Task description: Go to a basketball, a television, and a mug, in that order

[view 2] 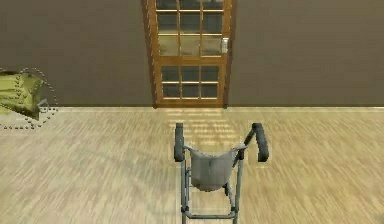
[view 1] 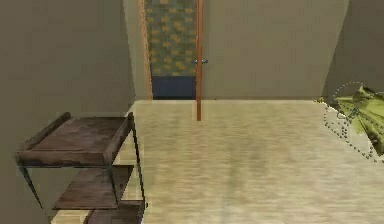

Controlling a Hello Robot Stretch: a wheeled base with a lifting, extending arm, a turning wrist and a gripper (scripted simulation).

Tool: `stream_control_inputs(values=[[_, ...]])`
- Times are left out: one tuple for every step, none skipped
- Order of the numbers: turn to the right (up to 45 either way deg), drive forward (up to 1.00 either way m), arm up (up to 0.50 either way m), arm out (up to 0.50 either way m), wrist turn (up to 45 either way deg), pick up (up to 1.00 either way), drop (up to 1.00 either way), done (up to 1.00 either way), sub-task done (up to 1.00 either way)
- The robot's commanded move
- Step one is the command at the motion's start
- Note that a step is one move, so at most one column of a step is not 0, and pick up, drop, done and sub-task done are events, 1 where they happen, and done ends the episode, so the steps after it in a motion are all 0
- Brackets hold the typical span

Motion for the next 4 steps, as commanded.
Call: stream_control_inputs(values=[[0.0,1.0,0.0,0.0,0.0,0.0,0.0,0.0,0.0],[3.0,0.0,0.0,0.0,0.0,0.0,0.0,0.0,0.0],[45.0,0.0,0.0,0.0,0.0,0.0,0.0,0.0,0.0],[42.0,0.0,0.0,0.0,0.0,0.0,0.0,0.0,0.0]])
